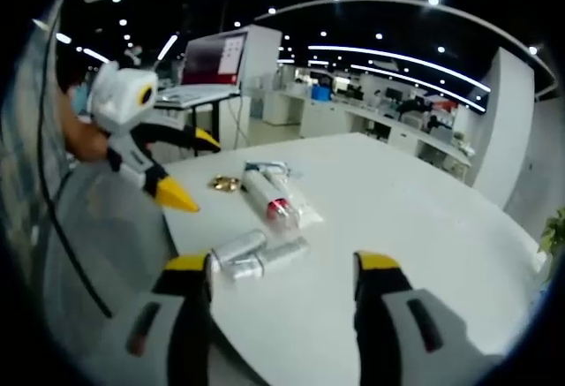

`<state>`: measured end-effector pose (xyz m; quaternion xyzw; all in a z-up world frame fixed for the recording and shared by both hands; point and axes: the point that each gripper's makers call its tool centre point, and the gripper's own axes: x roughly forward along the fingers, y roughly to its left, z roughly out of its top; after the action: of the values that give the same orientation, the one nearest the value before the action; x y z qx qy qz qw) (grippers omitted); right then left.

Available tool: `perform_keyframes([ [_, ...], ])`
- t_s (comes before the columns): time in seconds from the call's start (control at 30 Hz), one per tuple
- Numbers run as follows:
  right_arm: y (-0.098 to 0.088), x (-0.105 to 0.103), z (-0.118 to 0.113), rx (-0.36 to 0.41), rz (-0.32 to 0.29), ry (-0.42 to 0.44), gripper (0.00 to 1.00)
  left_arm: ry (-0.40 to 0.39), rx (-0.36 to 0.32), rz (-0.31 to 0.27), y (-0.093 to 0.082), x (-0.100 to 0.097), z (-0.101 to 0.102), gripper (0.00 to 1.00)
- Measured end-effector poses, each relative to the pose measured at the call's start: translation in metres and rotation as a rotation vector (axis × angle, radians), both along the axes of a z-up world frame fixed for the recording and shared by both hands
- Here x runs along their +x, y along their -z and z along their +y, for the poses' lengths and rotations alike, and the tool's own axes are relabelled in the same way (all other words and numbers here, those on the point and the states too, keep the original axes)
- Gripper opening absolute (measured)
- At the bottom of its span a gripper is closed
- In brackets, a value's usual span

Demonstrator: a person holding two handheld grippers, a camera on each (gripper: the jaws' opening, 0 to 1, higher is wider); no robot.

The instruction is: Arrange the skincare products in the storage area until every visible bottle or jar stands upright without overlapping.

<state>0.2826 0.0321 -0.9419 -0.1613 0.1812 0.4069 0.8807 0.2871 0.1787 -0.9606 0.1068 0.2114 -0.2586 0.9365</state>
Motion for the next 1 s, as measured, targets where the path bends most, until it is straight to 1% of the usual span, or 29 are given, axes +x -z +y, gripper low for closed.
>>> perform_keyframes([
  [0.23, 0.003, -0.002, 0.001, -0.006, 0.022, -0.010, 0.63, 0.001, 0.005, 0.001, 0.000, 0.000, 0.000, 0.81],
  [0.37, 0.004, 0.000, 0.000, 0.002, 0.036, -0.001, 0.63, 0.000, 0.008, 0.001, 0.001, 0.000, 0.001, 0.81],
  [0.53, 0.000, 0.007, -0.005, 0.026, 0.056, 0.024, 0.64, -0.007, 0.006, -0.006, -0.001, 0.001, 0.003, 0.80],
  [0.57, -0.001, 0.010, -0.004, 0.026, 0.051, 0.020, 0.64, -0.008, 0.006, -0.007, -0.001, 0.001, 0.003, 0.80],
  [0.63, -0.005, 0.019, 0.003, 0.041, 0.060, 0.020, 0.65, -0.004, 0.012, -0.007, -0.001, 0.000, 0.002, 0.78],
  [0.67, -0.009, 0.026, 0.009, 0.057, 0.054, 0.017, 0.65, -0.001, 0.012, -0.005, 0.000, 0.000, 0.002, 0.78],
  [0.77, -0.018, 0.043, 0.021, 0.067, 0.031, -0.003, 0.65, 0.003, 0.017, 0.006, 0.002, 0.000, 0.002, 0.78],
  [0.93, -0.026, 0.073, 0.038, 0.069, 0.008, -0.032, 0.65, -0.007, 0.018, 0.002, 0.001, 0.001, 0.004, 0.76],
  [1.0, -0.029, 0.082, 0.044, 0.066, 0.002, -0.045, 0.65, -0.008, 0.019, 0.005, 0.002, 0.001, 0.004, 0.76],
])
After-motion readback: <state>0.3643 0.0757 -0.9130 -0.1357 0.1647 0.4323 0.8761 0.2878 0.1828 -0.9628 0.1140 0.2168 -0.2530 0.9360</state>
